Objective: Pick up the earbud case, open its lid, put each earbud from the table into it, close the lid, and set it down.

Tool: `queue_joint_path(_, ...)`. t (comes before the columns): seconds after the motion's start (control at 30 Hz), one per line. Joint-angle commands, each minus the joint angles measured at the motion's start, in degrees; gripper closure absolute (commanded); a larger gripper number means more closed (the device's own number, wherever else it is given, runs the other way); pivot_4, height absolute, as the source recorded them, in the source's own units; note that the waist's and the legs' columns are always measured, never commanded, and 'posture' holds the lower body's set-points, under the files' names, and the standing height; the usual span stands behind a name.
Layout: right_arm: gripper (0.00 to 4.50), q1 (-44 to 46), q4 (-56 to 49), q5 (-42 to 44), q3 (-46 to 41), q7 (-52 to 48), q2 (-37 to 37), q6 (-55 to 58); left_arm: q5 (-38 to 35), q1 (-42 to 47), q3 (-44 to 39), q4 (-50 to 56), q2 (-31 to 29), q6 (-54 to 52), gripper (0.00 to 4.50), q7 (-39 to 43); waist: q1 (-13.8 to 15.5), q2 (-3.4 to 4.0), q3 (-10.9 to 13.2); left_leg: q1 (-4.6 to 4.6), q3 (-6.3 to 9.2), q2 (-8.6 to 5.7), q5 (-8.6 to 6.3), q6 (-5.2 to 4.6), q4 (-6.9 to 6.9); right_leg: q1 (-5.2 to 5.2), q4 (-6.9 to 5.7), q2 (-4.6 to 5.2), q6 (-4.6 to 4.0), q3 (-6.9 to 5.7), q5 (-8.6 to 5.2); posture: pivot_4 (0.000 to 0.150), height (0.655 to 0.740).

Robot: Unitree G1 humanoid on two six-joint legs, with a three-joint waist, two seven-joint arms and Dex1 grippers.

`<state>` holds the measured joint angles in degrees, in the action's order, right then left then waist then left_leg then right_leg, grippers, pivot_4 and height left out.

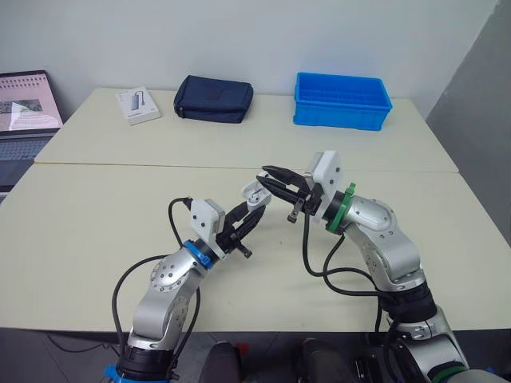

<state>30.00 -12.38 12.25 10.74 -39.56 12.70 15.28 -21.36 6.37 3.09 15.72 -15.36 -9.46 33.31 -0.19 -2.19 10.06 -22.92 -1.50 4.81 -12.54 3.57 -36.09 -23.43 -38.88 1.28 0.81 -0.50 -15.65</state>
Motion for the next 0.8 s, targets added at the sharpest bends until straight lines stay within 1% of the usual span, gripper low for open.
queue_joint_path(0.03,4.11,-0.72,0.71,-1.98,1.19,0.64,-0.05,-4.48,-0.22,0.50,-0.12,1.91,0.20,1.73,3.74,0.48,0.00,0.00,0.00,0.00,0.00,0.00,0.00,0.00,0.00,0.00,0.00,0.00,0.00,0.00,0.00,0.150,0.7324)
queue_joint_path(0.63,4.11,-2.39,5.95,-7.57,3.71,1.08,0.87,-13.62,-0.24,1.15,-0.38,1.48,0.19,1.62,3.74,0.90,0.00,0.00,0.00,0.00,0.00,0.00,0.00,0.00,0.00,0.00,0.01,0.00,0.00,0.00,0.00,0.150,0.7324)
queue_joint_path(0.8,4.11,-3.41,4.86,-6.18,4.03,0.40,0.63,-12.69,-0.17,1.14,-0.48,1.52,0.11,1.64,3.74,0.86,0.01,0.00,0.00,0.00,-0.01,0.00,0.00,0.00,0.00,-0.01,0.01,0.00,0.00,0.00,0.00,0.150,0.7324)
